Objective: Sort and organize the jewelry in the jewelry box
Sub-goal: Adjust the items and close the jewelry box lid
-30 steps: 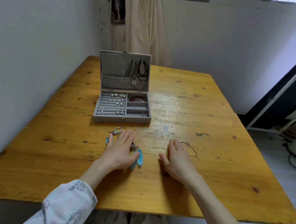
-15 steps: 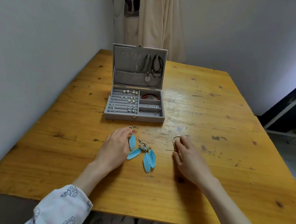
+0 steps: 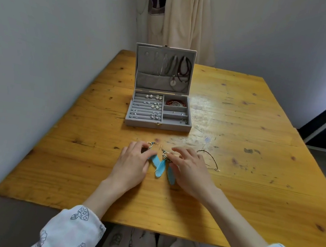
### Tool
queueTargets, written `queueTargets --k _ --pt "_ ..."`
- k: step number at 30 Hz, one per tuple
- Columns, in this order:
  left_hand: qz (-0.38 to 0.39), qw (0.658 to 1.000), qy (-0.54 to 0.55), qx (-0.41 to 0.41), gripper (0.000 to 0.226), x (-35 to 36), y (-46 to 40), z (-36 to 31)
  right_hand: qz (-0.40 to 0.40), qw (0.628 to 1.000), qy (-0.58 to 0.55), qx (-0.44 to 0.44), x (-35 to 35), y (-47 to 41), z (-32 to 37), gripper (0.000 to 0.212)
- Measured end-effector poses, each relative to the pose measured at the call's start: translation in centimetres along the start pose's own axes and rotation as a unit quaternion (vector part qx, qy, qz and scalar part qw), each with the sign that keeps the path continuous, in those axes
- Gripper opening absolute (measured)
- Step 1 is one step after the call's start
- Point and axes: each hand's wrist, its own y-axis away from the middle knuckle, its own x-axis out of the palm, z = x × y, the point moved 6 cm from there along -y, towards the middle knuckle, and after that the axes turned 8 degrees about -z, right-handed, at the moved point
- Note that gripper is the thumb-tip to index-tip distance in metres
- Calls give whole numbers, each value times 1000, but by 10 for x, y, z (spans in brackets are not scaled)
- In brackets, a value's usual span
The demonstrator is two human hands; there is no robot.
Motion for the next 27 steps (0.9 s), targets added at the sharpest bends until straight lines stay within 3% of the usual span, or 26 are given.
queueTargets --k 7,15,23,27 --pt "0 999 50 -17 29 -2 3 4 7 999 33 -16 4 -11 6 37" --pt "25 994 99 -43 27 -13 -17 9 9 998 -54 22 0 -26 -5 41" --pt "7 991 124 -40 31 -45 -109 20 -68 994 -84 23 -55 -107 -28 37" --pt "-28 988 125 -80 30 -45 -166 37 -129 988 -84 22 -72 -166 -44 34"
